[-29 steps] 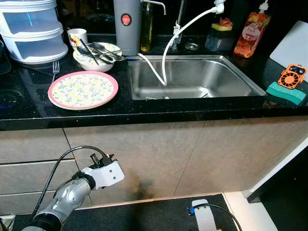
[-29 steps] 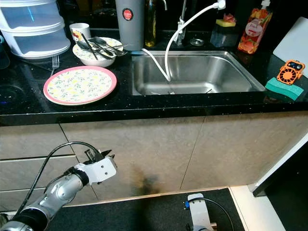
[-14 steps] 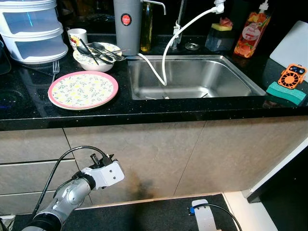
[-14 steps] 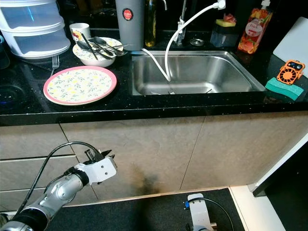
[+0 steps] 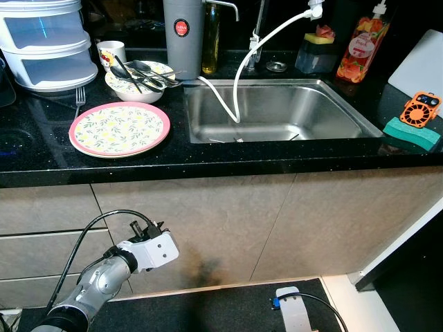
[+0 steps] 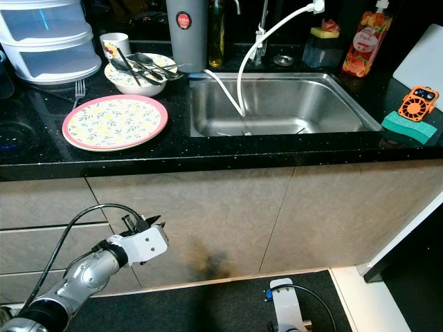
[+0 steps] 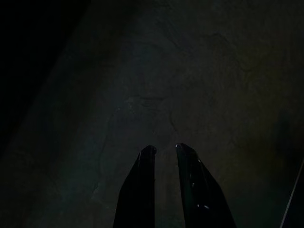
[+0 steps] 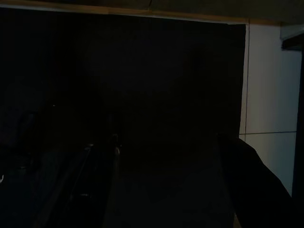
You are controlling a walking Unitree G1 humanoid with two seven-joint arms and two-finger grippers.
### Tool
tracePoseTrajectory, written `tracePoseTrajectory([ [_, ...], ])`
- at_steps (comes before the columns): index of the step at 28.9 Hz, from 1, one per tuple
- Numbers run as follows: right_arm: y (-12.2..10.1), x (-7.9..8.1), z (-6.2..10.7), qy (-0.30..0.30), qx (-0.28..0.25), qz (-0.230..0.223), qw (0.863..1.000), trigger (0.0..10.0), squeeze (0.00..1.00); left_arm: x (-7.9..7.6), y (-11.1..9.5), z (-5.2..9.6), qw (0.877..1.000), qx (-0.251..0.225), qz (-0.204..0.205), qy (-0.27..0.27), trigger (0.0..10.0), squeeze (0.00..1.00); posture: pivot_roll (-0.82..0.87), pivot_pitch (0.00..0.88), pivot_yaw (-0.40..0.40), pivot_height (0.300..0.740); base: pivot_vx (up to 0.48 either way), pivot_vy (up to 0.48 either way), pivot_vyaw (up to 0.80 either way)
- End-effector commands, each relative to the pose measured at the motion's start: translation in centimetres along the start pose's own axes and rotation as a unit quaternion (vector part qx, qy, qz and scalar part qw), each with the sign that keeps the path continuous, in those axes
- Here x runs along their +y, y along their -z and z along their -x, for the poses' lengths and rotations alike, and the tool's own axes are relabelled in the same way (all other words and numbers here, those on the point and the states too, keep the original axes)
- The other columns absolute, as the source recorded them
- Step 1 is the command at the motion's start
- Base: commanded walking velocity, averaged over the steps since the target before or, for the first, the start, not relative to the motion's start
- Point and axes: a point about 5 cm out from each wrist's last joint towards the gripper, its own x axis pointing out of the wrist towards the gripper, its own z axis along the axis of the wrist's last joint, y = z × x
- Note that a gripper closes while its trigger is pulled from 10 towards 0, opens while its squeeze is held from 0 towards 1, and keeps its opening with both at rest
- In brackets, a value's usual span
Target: Kitchen organization
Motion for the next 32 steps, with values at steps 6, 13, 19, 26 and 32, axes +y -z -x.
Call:
tracePoseTrajectory([
  [6, 1.37, 0.61, 0.22, -0.016, 0.033, -0.085, 0.996, 10.0, 0.0, -0.2, 0.47, 0.39, 1.0, 0.008, -0.007, 0.009, 10.0, 0.0, 0.07, 0.162, -0.036, 0.74, 0.0, 0.0, 0.0],
  [13, 1.47, 0.6, 0.24, -0.007, 0.033, -0.105, 0.994, 10.0, 0.0, -0.19, 0.49, 0.41, 1.0, 0.009, -0.007, 0.01, 10.0, 0.0, 0.07, 0.163, -0.036, 0.74, 0.0, 0.0, 0.0],
  [19, 1.04, 0.23, 0.1, -0.009, 0.036, 0.007, 0.999, 10.0, 0.0, -0.17, 0.5, 0.43, 1.0, 0.009, -0.007, 0.009, 10.0, 0.0, 0.07, 0.167, -0.036, 0.74, 0.0, 0.0, 0.0],
  [26, 1.04, 0.24, 0.11, -0.007, 0.037, 0.001, 0.999, 10.0, 0.0, -0.16, 0.51, 0.43, 1.0, 0.009, -0.007, 0.009, 10.0, 0.0, 0.07, 0.165, -0.035, 0.74, 0.0, 0.0, 0.0],
  [32, 0.89, 0.43, 0.12, -0.021, 0.025, -0.008, 0.999, 10.0, 0.0, -0.21, 0.51, 0.43, 1.0, 0.009, -0.008, 0.011, 10.0, 0.0, 0.07, 0.168, -0.033, 0.74, 0.0, 0.0, 0.0],
])
